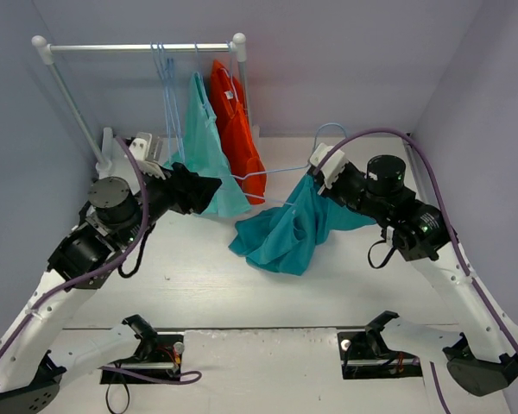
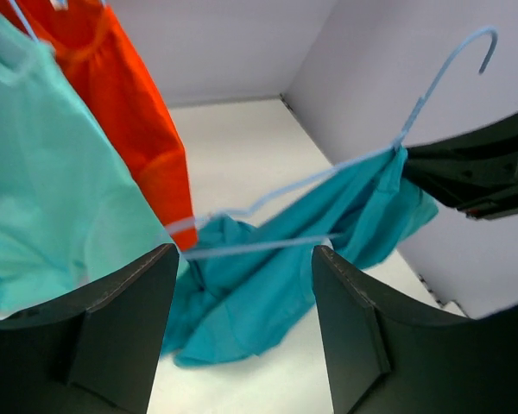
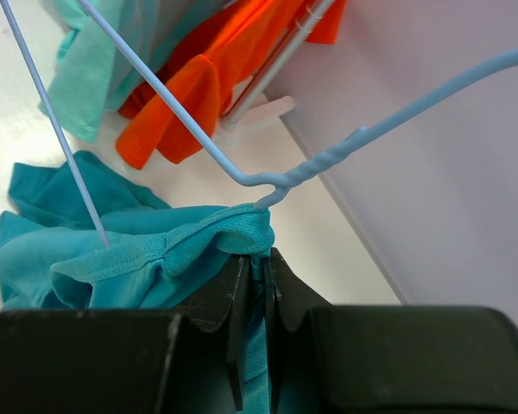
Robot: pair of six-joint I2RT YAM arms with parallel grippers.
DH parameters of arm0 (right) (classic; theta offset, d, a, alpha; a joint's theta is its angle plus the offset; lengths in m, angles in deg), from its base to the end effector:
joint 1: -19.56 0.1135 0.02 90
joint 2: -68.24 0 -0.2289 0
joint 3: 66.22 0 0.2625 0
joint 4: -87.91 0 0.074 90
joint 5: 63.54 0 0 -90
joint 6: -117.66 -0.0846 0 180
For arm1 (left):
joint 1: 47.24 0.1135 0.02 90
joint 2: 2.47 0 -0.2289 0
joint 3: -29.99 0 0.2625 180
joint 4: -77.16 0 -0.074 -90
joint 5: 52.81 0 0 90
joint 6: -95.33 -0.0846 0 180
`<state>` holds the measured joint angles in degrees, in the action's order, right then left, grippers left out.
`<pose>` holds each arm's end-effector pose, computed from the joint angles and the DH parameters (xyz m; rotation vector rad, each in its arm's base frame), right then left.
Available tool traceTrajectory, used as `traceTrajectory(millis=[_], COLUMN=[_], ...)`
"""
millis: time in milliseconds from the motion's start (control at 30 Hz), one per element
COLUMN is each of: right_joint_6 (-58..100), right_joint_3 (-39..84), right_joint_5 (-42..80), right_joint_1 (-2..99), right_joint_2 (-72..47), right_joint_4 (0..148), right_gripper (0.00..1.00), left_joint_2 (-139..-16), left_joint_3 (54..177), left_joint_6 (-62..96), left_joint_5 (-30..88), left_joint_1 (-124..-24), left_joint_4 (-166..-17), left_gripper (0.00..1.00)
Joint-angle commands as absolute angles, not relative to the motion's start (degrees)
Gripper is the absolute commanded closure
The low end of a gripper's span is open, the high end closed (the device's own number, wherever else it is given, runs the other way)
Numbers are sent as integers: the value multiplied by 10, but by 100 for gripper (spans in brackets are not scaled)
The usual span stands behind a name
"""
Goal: Place the t-shirt on the hanger
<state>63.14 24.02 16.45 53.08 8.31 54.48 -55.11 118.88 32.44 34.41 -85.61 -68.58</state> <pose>0.2328 0.1719 0.4355 -1.0284 1.2591 0.1156 0.1944 -0.1591 0.4562 0.1986 1.6011 -0.9361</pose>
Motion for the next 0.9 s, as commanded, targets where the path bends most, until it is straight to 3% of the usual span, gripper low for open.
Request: traceTrajectory(millis=[0, 300, 867], right_joint_6=[622, 604, 582], right_joint_3=[277, 276, 251], right_joint_5=[220, 254, 252], right_joint_1=[535, 535, 537], right_joint_2=[66, 46, 54], right_joint_4=[622, 638, 660], right_gripper=[100, 100, 100], left_joint_2=[-578, -673, -854], left_joint_3=[1149, 1098, 1155], left_joint_6=[441, 542, 600], left_joint_5=[463, 668, 755], left_joint_1=[-925, -1106, -1147], left_joint_4=[-701, -800, -831], left_gripper=[41, 41, 41])
